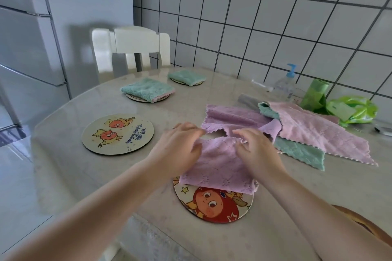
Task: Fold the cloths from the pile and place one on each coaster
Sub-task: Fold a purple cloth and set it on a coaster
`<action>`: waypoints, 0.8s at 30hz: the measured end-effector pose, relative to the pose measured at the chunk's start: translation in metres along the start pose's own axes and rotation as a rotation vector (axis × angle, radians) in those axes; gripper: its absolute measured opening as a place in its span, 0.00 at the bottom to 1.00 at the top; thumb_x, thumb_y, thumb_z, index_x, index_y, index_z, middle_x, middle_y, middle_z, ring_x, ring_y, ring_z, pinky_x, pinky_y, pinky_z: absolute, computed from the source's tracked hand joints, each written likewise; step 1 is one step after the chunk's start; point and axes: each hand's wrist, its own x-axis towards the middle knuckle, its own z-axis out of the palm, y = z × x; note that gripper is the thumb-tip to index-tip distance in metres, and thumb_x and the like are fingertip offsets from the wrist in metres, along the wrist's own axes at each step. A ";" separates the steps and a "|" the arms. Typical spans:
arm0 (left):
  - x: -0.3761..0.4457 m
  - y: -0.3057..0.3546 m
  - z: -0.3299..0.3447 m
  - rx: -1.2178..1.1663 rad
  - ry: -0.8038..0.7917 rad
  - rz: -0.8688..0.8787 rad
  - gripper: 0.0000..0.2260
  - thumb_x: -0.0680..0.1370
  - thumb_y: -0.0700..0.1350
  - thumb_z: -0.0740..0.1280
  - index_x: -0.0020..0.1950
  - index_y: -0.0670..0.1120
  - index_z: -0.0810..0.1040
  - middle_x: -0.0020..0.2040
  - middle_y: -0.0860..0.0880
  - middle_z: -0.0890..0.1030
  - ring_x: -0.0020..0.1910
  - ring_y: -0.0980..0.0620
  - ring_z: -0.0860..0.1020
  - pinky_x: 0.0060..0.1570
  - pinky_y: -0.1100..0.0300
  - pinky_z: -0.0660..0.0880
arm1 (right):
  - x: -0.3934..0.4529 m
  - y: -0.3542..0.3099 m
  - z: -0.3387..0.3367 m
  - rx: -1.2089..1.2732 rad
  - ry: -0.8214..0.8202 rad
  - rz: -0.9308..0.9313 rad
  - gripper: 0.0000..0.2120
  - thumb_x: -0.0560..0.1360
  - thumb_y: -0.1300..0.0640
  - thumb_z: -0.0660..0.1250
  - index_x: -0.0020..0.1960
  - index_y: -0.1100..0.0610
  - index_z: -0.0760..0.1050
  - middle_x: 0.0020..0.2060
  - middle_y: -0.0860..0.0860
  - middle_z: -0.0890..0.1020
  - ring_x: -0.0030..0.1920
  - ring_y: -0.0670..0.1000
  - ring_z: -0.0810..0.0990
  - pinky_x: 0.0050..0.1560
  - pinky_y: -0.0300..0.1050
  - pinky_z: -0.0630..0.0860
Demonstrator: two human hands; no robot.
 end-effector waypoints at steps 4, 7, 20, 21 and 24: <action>0.002 0.017 0.016 0.194 -0.304 0.107 0.19 0.78 0.48 0.51 0.66 0.49 0.71 0.70 0.52 0.69 0.72 0.52 0.61 0.72 0.50 0.56 | -0.005 -0.034 0.015 -0.131 -0.243 -0.131 0.24 0.74 0.50 0.50 0.69 0.49 0.66 0.69 0.46 0.69 0.71 0.48 0.64 0.70 0.56 0.60; -0.004 0.013 0.026 0.274 -0.389 0.054 0.21 0.80 0.51 0.50 0.74 0.51 0.58 0.75 0.54 0.58 0.76 0.52 0.52 0.73 0.43 0.49 | -0.007 -0.035 0.024 -0.264 -0.422 -0.033 0.26 0.77 0.51 0.49 0.75 0.49 0.55 0.75 0.44 0.57 0.75 0.45 0.52 0.73 0.60 0.46; -0.006 0.002 0.025 0.257 -0.403 -0.200 0.31 0.77 0.66 0.45 0.76 0.52 0.48 0.78 0.50 0.46 0.76 0.50 0.44 0.72 0.40 0.42 | -0.017 -0.003 0.020 -0.332 -0.474 0.173 0.30 0.78 0.39 0.42 0.76 0.47 0.41 0.76 0.45 0.42 0.76 0.46 0.40 0.73 0.60 0.40; -0.006 0.002 0.025 0.253 -0.396 -0.203 0.31 0.77 0.66 0.45 0.76 0.52 0.48 0.78 0.50 0.46 0.76 0.50 0.44 0.72 0.40 0.42 | -0.017 -0.001 0.019 -0.318 -0.468 0.192 0.30 0.78 0.38 0.43 0.76 0.47 0.41 0.76 0.46 0.42 0.76 0.46 0.41 0.73 0.59 0.41; -0.008 0.000 0.026 0.235 -0.359 -0.202 0.31 0.77 0.66 0.45 0.76 0.53 0.49 0.78 0.51 0.48 0.76 0.50 0.46 0.72 0.41 0.42 | -0.020 0.003 0.018 -0.295 -0.420 0.208 0.31 0.78 0.37 0.43 0.76 0.48 0.43 0.77 0.47 0.46 0.76 0.47 0.43 0.74 0.56 0.44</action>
